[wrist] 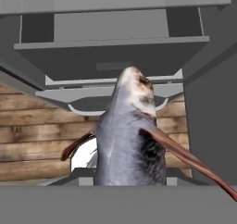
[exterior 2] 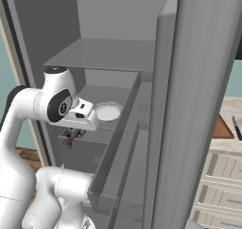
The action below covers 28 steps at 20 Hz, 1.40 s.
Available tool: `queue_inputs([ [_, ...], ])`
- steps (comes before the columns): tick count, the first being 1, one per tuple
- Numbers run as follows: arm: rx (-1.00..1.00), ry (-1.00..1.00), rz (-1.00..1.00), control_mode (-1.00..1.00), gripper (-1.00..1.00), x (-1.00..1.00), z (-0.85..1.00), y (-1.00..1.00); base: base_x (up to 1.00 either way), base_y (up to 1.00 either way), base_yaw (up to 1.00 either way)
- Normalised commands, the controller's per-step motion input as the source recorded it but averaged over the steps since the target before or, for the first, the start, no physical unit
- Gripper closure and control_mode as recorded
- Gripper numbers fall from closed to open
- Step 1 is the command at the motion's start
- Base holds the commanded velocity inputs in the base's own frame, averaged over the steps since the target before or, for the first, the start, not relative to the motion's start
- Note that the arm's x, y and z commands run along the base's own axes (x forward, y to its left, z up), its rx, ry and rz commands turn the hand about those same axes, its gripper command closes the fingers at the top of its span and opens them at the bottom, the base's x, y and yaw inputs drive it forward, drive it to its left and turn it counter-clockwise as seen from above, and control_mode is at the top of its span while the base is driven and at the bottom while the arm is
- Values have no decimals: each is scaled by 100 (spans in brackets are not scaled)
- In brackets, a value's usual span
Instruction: Retrieve the fish from the fridge and place it on the cutting board.
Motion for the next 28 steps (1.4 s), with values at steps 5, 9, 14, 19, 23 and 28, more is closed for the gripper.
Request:
queue_inputs([
  [5,0,0,0,-100,100,-1,0,3,0,0,0],
  [9,0,0,0,100,100,0,0,0,-23,34,0],
  [14,0,0,0,100,100,0,0,0,-46,34,-1],
  [19,0,0,0,100,100,0,0,0,-34,56,-15],
  [23,0,0,0,100,100,0,0,0,-27,46,-30],
  [28,0,0,0,100,100,0,0,0,-21,29,-39],
])
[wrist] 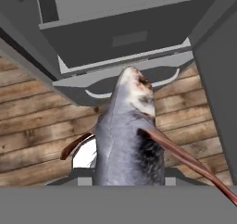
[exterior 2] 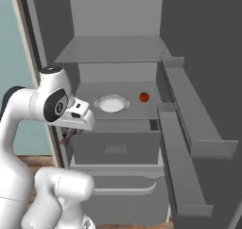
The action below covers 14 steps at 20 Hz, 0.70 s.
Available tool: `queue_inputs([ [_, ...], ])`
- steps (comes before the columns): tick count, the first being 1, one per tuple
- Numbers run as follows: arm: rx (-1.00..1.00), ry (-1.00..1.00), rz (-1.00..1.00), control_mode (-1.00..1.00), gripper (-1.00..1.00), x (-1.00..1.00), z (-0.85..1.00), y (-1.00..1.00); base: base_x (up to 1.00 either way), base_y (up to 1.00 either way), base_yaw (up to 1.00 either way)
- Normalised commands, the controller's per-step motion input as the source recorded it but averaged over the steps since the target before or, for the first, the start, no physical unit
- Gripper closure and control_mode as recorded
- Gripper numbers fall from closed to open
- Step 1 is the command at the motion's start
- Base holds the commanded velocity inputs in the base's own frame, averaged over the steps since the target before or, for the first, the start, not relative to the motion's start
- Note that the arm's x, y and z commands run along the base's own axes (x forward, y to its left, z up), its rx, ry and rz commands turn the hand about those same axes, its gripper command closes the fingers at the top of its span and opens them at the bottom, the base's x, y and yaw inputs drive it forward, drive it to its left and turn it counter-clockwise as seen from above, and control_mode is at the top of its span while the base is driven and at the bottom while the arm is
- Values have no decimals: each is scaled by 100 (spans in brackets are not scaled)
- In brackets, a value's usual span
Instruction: Retrieve the fish from the fridge and place it on the cutting board.
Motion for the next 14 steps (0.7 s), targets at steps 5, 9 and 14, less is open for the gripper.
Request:
queue_inputs([
  [5,0,0,0,100,100,0,0,0,-40,7,-52],
  [9,0,0,0,100,100,0,0,0,-73,3,-65],
  [14,0,0,0,100,100,0,0,0,-72,37,-70],
])
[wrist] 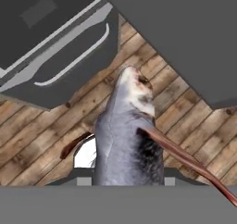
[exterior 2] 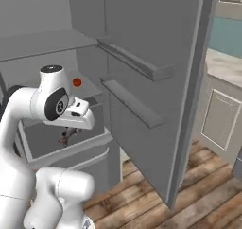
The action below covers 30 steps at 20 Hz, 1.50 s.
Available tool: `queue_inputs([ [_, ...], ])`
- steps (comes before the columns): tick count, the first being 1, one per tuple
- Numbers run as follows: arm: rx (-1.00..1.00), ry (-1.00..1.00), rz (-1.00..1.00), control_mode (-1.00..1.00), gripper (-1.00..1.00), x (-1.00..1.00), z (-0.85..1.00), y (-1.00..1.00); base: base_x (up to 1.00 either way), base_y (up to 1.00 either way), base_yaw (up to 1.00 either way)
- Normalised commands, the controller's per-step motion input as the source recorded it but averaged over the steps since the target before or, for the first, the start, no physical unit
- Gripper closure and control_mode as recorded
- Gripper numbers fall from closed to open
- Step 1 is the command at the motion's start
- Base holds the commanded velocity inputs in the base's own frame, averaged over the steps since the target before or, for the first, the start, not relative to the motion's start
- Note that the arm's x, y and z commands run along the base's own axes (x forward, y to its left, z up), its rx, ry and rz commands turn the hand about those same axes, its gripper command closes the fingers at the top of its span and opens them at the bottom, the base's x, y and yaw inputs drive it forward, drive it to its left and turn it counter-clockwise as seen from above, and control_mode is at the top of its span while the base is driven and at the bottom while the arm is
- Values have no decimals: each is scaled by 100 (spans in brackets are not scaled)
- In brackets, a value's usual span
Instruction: Retrieve the fish from the fridge and place it on the cutting board.
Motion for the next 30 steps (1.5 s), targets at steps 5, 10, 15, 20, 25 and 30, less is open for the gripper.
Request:
queue_inputs([
  [5,0,0,0,100,100,0,0,0,-83,29,-66],
  [10,0,0,0,100,100,0,0,0,-88,29,-56],
  [15,0,0,0,100,100,0,0,0,-53,-28,-42],
  [20,0,0,0,100,100,0,0,0,-2,-75,-25],
  [25,0,0,0,100,100,0,0,0,0,-81,-11],
  [30,0,0,0,100,100,0,0,0,24,-62,-19],
])
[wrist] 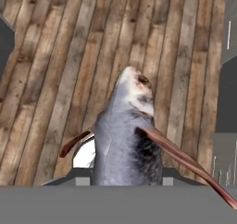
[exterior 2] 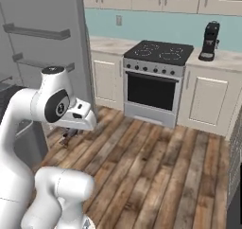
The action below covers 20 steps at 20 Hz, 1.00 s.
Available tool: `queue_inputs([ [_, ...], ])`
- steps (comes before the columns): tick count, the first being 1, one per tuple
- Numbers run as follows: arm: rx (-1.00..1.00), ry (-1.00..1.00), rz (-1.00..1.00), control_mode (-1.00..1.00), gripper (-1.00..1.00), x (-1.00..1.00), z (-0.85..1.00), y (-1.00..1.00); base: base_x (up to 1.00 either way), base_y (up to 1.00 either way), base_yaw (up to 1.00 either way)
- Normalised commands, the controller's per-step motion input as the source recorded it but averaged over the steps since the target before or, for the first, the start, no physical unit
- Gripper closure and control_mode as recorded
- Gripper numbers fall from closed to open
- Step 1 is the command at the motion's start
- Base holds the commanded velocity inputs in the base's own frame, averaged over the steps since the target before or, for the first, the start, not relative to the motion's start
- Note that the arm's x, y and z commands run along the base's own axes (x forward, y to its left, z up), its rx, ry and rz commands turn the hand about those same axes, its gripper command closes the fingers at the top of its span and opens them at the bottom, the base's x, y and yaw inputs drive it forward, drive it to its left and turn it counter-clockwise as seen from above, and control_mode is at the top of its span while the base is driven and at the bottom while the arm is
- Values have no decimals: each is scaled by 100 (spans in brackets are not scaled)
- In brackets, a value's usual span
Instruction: Retrieve the fish from the fridge and place it on the cutting board.
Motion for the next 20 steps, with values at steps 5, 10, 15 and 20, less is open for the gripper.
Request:
queue_inputs([
  [5,0,0,0,100,100,0,0,0,53,-58,-37],
  [10,0,0,0,100,100,0,0,0,47,-22,-26],
  [15,0,0,0,100,100,0,0,0,87,-12,-2],
  [20,0,0,0,100,100,0,0,0,100,-47,1],
])
